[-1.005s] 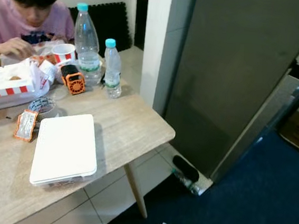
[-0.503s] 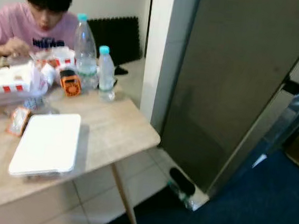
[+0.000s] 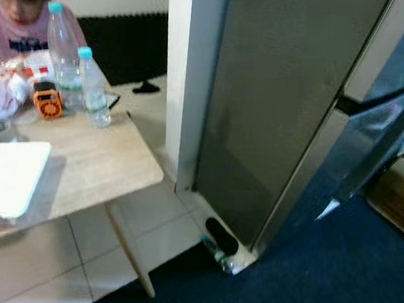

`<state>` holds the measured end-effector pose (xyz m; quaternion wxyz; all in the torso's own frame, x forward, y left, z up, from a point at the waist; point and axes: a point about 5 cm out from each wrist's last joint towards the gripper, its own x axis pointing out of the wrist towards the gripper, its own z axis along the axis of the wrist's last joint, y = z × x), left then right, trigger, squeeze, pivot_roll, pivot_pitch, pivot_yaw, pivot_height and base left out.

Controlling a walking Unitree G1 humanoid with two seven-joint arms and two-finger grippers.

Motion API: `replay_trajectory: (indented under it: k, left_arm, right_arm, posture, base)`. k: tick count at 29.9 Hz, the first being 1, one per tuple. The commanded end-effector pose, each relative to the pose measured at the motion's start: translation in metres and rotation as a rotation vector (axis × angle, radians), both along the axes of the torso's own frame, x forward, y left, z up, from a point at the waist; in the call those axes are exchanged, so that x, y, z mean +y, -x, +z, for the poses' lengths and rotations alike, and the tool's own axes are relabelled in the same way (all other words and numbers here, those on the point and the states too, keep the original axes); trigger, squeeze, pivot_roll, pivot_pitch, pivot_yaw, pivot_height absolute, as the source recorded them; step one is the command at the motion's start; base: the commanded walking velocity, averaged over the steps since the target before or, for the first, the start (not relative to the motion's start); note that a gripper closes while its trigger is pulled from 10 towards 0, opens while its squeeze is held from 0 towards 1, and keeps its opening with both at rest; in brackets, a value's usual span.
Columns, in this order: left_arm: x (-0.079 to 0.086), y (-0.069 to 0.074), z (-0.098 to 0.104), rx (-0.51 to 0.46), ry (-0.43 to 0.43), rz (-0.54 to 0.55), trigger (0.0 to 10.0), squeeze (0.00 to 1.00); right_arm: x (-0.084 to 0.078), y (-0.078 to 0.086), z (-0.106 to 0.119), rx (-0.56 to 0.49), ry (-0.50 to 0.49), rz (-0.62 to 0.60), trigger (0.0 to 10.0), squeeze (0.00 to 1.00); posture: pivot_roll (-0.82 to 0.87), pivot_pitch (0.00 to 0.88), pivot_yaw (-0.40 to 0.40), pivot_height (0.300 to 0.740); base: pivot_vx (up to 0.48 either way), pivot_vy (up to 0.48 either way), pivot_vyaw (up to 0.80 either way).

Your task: Restocking fridge

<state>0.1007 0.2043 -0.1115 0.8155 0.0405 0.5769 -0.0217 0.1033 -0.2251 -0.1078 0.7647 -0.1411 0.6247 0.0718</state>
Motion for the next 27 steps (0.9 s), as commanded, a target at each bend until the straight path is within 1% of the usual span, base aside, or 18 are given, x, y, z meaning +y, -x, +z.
replay_trajectory:
  k: [1,6,12,27]
  left_arm:
    - [-0.0062,0.0090,-0.0031,0.030,0.018,-0.011,10.0,0.00]
    - [-0.0068,0.0092,-0.0033,0.032,0.018,-0.013,10.0,0.00]
    - [-0.0083,0.0093,-0.0035,0.032,0.022,-0.013,10.0,0.00]
    - [-0.0091,0.0102,-0.0038,0.034,0.023,-0.016,10.0,0.00]
  right_arm:
    - [-0.0031,-0.0113,0.0037,-0.038,0.007,0.001,10.0,0.00]
    - [-0.0029,-0.0126,0.0040,-0.049,0.014,-0.005,10.0,0.00]
    - [-0.0044,-0.0136,0.0045,-0.051,0.032,-0.002,10.0,0.00]
    - [-0.0055,-0.0129,0.0045,-0.049,0.037,-0.006,10.0,0.00]
  posture:
    - [-0.02,0.018,0.013,0.740]
    - [-0.02,0.018,0.013,0.740]
    - [-0.02,0.017,0.010,0.740]
    - [-0.02,0.018,0.009,0.740]
  base:
    - [0.000,-0.454,0.77]
    - [0.000,-0.454,0.77]
    - [0.000,-0.453,0.00]
    - [0.000,-0.454,0.00]
